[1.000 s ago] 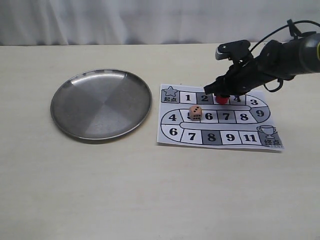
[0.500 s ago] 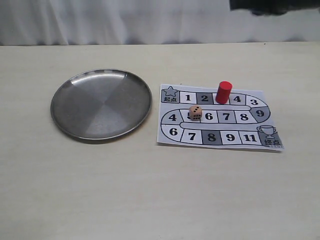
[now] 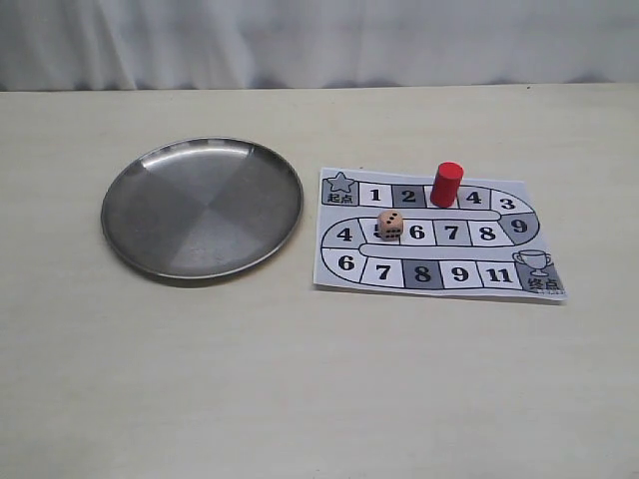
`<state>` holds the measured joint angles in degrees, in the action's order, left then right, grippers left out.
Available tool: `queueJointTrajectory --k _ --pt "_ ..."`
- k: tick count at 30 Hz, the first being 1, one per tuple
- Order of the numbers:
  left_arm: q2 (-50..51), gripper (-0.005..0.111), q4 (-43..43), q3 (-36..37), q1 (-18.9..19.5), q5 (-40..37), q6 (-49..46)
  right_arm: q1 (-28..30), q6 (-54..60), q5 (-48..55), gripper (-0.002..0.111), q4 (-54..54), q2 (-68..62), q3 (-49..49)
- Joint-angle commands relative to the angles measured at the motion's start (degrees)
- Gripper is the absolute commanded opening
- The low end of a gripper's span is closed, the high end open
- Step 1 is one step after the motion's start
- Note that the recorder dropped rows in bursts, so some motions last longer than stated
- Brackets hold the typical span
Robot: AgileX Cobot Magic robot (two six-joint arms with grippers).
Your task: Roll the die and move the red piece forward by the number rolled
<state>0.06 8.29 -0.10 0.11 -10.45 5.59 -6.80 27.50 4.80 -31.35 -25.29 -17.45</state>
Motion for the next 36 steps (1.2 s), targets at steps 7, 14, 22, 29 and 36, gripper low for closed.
queueJointTrajectory --k 7,14,22,29,36 --pt "-0.1 0.000 0.0 0.1 -0.1 0.5 0.1 0.0 -0.3 -5.3 0.004 -2.5 16.9 16.7" --pt "-0.1 0.000 0.0 0.1 -0.1 0.5 0.1 0.0 -11.6 -3.3 0.004 13.7 22.3 17.4" --pt "-0.1 0.000 0.0 0.1 -0.1 0.5 0.1 0.0 -25.0 -1.4 0.004 26.7 25.2 17.4" --pt "-0.1 0.000 0.0 0.1 -0.1 0.5 0.1 0.0 -25.0 -1.5 0.004 26.7 25.2 17.4" --pt "-0.1 0.000 0.0 0.1 -0.1 0.5 0.1 1.7 -25.0 -1.5 0.004 26.7 25.3 17.4"
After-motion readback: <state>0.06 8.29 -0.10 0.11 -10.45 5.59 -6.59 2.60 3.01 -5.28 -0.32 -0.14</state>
